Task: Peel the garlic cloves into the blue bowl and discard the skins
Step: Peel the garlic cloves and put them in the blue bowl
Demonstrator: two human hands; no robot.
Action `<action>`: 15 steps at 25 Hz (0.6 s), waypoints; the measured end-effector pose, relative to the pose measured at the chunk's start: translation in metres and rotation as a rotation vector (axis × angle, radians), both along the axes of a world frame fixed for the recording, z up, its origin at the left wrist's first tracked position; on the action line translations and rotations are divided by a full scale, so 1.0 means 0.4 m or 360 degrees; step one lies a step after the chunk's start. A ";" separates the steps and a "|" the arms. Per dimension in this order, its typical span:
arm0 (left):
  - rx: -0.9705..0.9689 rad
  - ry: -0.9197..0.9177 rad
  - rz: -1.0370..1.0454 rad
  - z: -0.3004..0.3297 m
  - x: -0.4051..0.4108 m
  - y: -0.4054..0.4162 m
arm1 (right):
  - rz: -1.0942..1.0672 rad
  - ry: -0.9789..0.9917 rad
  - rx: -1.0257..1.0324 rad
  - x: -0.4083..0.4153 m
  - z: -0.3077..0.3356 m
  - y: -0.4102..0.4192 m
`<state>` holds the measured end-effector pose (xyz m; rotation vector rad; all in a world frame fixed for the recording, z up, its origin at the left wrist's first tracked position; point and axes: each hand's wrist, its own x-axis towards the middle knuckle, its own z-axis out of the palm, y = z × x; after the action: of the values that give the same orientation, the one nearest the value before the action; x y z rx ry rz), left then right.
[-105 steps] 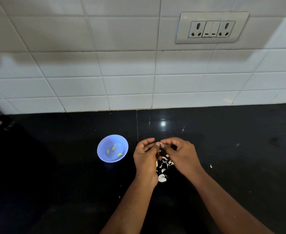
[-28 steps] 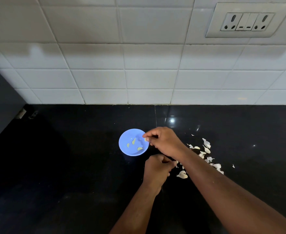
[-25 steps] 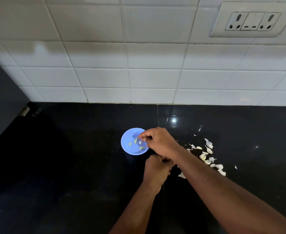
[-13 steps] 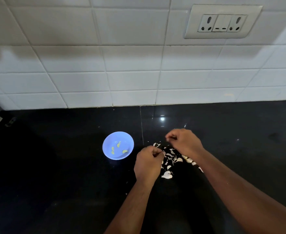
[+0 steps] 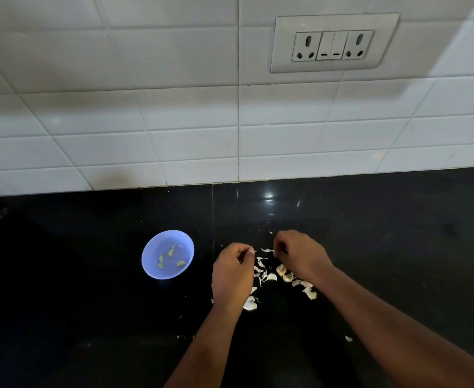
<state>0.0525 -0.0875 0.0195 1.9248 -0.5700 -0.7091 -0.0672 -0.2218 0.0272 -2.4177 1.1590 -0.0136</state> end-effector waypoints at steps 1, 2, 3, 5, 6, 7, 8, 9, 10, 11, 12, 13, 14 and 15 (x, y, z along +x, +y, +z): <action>-0.0052 0.0085 -0.0014 -0.002 -0.007 -0.005 | -0.0062 -0.0207 0.0136 -0.004 0.004 -0.004; -0.0087 0.0165 -0.0038 -0.002 -0.017 -0.013 | -0.0118 -0.0411 0.0302 -0.007 0.011 -0.008; -0.0103 0.0225 -0.0062 0.001 -0.027 -0.022 | -0.0156 -0.0572 0.0451 -0.007 0.020 -0.009; -0.0126 0.0305 -0.0080 0.011 -0.050 -0.040 | -0.0222 -0.0826 0.0709 -0.005 0.035 -0.008; -0.0146 0.0325 -0.0070 0.016 -0.060 -0.046 | -0.0262 -0.0936 0.0850 -0.005 0.040 -0.007; -0.0171 0.0334 -0.0046 0.021 -0.068 -0.049 | -0.0291 -0.1018 0.0995 -0.006 0.041 -0.008; -0.0192 0.0315 0.0002 0.027 -0.074 -0.052 | -0.0303 -0.1062 0.1123 -0.007 0.043 -0.010; -0.0207 0.0277 0.0066 0.031 -0.078 -0.054 | -0.0289 -0.1074 0.1213 -0.010 0.043 -0.013; -0.0220 0.0238 0.0133 0.033 -0.079 -0.055 | -0.0259 -0.1062 0.1259 -0.013 0.043 -0.015; -0.0239 0.0214 0.0191 0.035 -0.080 -0.053 | -0.0220 -0.1043 0.1263 -0.015 0.041 -0.015; -0.0253 0.0202 0.0225 0.037 -0.082 -0.051 | -0.0192 -0.1027 0.1241 -0.017 0.041 -0.013; -0.0260 0.0198 0.0240 0.040 -0.082 -0.048 | -0.0174 -0.1018 0.1202 -0.019 0.040 -0.011; -0.0253 0.0200 0.0244 0.042 -0.080 -0.048 | -0.0151 -0.1001 0.1143 -0.021 0.042 -0.009; -0.0240 0.0207 0.0241 0.041 -0.077 -0.046 | -0.0116 -0.0968 0.1052 -0.024 0.042 -0.010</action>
<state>0.0215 -0.1059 0.0359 1.7472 -0.3818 -0.6691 -0.0767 -0.2258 0.0442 -1.6196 0.7949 -0.3143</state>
